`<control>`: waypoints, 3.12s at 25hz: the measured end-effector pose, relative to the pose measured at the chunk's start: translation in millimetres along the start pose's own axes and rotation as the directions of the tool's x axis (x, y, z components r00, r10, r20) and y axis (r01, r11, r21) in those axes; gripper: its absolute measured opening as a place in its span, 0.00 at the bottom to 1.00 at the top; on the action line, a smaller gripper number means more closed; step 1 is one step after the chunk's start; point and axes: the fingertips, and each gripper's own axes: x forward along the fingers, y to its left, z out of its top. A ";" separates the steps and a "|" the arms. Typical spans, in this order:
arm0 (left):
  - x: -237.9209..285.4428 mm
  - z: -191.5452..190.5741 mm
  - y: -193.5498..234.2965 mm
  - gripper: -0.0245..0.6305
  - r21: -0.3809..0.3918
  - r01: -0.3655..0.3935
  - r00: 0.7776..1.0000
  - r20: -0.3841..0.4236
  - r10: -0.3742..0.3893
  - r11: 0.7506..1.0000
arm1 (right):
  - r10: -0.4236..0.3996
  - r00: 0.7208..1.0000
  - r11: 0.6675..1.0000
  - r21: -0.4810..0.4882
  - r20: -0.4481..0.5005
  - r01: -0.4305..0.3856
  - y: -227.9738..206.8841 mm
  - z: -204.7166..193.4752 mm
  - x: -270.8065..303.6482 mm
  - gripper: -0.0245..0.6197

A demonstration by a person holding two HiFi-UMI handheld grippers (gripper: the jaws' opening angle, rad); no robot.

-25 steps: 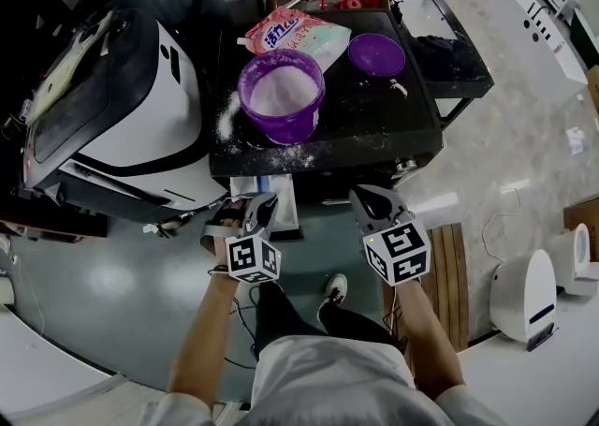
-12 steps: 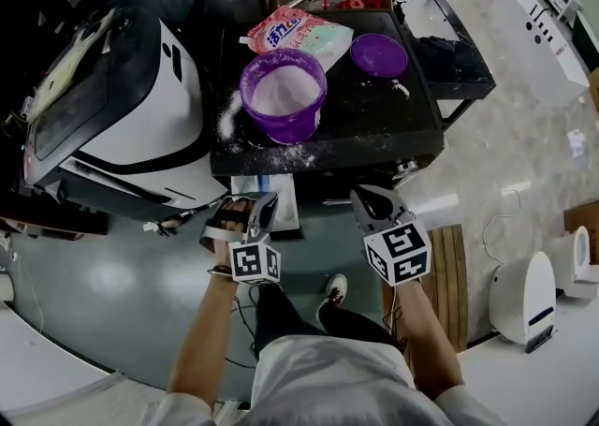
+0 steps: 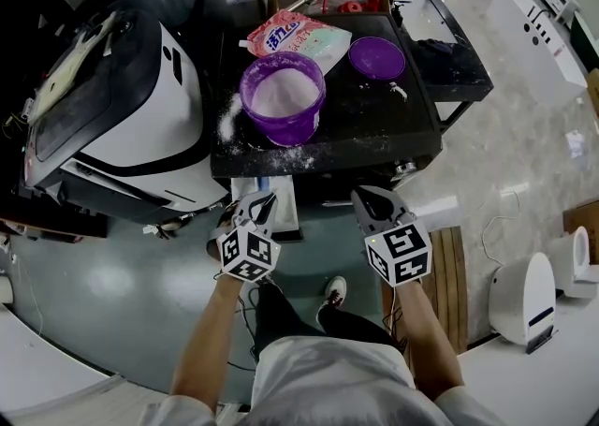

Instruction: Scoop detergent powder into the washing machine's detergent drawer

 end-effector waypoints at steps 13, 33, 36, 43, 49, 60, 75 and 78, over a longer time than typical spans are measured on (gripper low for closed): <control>-36.8 -13.3 35.3 0.06 -0.815 0.218 0.958 0.283 0.042 0.537 | -0.007 1.000 1.000 -0.027 0.031 0.007 7.9 26.9 -7.1 0.03; -144.8 84.2 179.5 0.06 -0.578 0.196 0.853 0.499 0.154 0.792 | -0.085 0.969 0.982 -0.147 0.231 0.121 18.8 180.7 -15.2 0.03; -157.7 97.0 204.6 0.06 -0.530 0.159 0.836 0.522 0.172 0.833 | -0.091 0.962 0.973 -0.182 0.258 0.141 24.8 205.1 -12.2 0.03; -176.8 115.4 246.8 0.06 -0.434 0.090 0.812 0.553 0.186 0.896 | -0.085 0.945 0.960 -0.226 0.315 0.162 38.6 252.9 -0.8 0.03; -194.7 126.5 272.1 0.06 -0.371 0.049 0.793 0.579 0.190 0.927 | -0.070 0.933 0.949 -0.263 0.353 0.171 55.4 283.5 11.3 0.03; -220.6 137.4 292.8 0.06 -0.320 0.005 0.758 0.619 0.205 0.947 | -0.051 0.921 0.943 -0.286 0.387 0.172 73.1 308.6 20.1 0.03; -220.5 134.9 294.0 0.06 -0.305 0.000 0.762 0.617 0.198 0.952 | -0.071 0.925 0.942 -0.280 0.373 0.185 70.9 303.9 25.8 0.03; -219.5 134.8 292.5 0.06 -0.301 0.003 0.766 0.614 0.191 0.954 | -0.077 0.926 0.941 -0.280 0.371 0.190 68.9 303.3 25.8 0.03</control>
